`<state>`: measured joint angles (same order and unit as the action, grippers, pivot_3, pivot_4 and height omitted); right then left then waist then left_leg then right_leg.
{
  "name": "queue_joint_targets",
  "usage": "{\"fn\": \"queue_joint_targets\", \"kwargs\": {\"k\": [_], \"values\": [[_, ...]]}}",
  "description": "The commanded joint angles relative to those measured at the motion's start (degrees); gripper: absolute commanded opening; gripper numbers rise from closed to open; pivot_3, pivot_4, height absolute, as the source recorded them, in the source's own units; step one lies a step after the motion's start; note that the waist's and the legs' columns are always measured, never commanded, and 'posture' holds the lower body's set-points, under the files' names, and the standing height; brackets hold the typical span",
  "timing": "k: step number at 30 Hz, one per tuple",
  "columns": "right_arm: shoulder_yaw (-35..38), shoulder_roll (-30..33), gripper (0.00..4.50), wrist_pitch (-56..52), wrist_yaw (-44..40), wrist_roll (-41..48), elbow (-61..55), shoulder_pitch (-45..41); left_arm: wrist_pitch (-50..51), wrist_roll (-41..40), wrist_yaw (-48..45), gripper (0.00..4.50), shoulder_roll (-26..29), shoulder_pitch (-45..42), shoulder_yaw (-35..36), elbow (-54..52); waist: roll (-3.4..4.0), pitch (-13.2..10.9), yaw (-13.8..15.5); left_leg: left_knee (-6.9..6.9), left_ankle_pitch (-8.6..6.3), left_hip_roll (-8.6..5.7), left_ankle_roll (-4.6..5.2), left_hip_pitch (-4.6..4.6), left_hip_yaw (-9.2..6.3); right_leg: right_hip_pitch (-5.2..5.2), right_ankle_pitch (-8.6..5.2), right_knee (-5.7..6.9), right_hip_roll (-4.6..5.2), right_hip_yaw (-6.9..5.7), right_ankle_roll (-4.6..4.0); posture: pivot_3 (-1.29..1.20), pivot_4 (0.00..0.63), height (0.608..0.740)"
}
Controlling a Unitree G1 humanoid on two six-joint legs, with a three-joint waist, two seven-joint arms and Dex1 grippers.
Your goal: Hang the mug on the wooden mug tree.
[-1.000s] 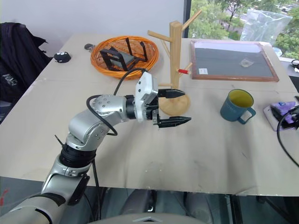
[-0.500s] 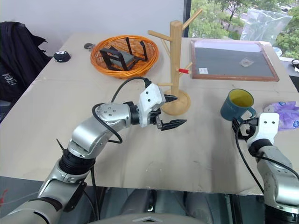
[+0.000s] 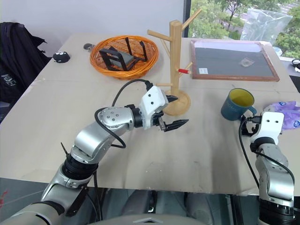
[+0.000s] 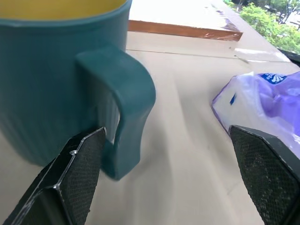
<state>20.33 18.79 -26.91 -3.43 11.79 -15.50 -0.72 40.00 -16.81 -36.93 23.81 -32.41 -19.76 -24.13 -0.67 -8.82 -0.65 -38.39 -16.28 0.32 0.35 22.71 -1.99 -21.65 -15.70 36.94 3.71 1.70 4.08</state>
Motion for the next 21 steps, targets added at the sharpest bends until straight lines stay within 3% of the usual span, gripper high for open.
{"fn": "queue_joint_targets", "kwargs": {"k": [1, 3, 9, 10, 16, 21], "values": [[0.3, -0.7, 4.0, 3.1, 0.2, -0.1, 3.5, -3.0, 0.0, 0.4, 0.5, 4.5, -0.8, -0.4, 0.1, -2.1, 0.0, 0.0, 0.0, 0.0, 0.0, 0.0, 0.0, 0.0, 0.01, 0.0, 0.0, 0.0, 0.0, 0.01, 0.0, 0.0, 0.15, 0.737], [0.5, -1.9, 3.42, 4.7, 0.6, 0.4, 7.1, -5.0, 0.7, 0.3, 1.1, 4.5, -1.1, -0.2, 0.5, -2.6, 0.0, 0.0, -0.1, -0.01, 0.0, 0.0, 0.0, -0.01, 0.01, 0.0, 0.0, 0.02, 0.0, 0.01, 0.0, 0.0, 0.15, 0.737], [0.2, -2.6, 0.35, 7.2, -0.2, 0.0, 10.2, -6.8, 1.7, 0.0, 2.0, 4.5, -1.0, 0.7, 1.2, -3.9, 0.0, 0.0, 0.0, 0.0, 0.0, 0.0, 0.0, -0.01, 0.01, -0.01, 0.0, 0.02, 0.01, 0.02, 0.0, 0.0, 0.15, 0.737], [0.1, -2.4, 0.16, 7.3, -0.6, 0.0, 10.4, -7.0, 1.7, 0.0, 2.3, 4.5, -1.0, 1.0, 1.3, -4.1, 0.01, 0.0, -0.1, 0.0, 0.0, 0.0, 0.0, -0.01, 0.03, -0.01, 0.0, 0.01, 0.01, 0.04, 0.0, 0.0, 0.15, 0.737], [-0.7, 0.7, 0.16, 6.2, -6.1, 1.7, 9.9, -8.5, 2.2, -0.5, 3.7, 4.5, -1.1, 2.7, 2.7, -5.1, 0.01, 0.0, -0.1, -0.02, 0.0, 0.0, 0.0, -0.01, 0.03, -0.01, 0.0, 0.04, 0.01, 0.05, 0.0, 0.0, 0.15, 0.737], [-5.4, 17.8, 0.16, 0.4, -30.3, 9.4, 7.5, -17.2, -1.1, -5.4, 3.3, 4.5, -1.6, 8.7, 11.0, -6.9, 0.16, -0.1, -0.7, -0.03, 0.0, 0.02, 0.01, -0.07, 0.14, -0.02, 0.01, 0.05, -0.01, 0.16, 0.0, 0.0, 0.15, 0.737]]}}
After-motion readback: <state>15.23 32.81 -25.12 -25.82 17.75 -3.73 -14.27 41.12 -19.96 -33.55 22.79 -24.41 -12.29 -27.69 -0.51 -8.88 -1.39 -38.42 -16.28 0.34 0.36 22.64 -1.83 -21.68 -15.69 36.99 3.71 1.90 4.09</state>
